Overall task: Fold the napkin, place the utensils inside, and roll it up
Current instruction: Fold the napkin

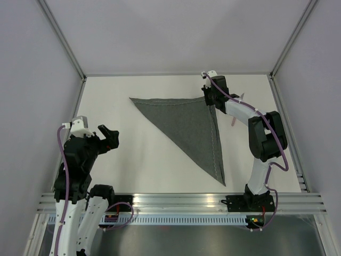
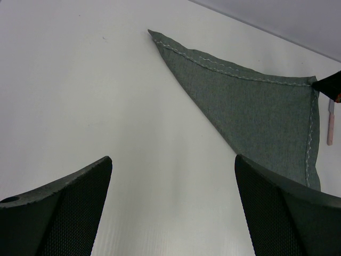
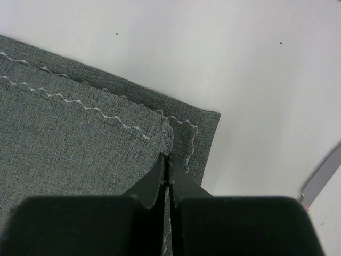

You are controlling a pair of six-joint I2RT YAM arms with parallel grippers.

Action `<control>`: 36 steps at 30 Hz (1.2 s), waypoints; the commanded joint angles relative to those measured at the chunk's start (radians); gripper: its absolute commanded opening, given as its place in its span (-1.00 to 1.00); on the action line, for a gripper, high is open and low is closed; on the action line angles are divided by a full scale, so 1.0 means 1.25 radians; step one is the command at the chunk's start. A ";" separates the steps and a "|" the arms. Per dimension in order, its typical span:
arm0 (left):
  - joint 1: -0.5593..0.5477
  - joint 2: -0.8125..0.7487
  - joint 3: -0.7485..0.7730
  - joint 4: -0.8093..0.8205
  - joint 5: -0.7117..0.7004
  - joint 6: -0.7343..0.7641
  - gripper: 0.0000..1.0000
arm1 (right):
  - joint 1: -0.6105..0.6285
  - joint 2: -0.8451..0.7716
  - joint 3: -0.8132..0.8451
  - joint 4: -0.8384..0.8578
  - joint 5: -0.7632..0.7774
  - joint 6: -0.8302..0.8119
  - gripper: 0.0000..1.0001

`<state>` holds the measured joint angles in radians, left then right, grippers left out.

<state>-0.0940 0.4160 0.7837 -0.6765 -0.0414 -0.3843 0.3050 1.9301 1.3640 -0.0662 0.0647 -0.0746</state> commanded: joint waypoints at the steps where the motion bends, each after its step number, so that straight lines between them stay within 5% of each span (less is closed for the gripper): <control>1: -0.002 -0.006 -0.005 0.025 0.027 0.024 0.99 | -0.003 0.003 0.038 0.031 0.007 0.011 -0.99; 36: -0.002 -0.003 -0.006 0.025 0.027 0.022 0.99 | -0.022 -0.005 0.032 0.041 0.005 0.025 -0.99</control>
<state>-0.0940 0.4160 0.7784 -0.6765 -0.0410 -0.3843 0.2840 1.9301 1.3716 -0.0608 0.0650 -0.0578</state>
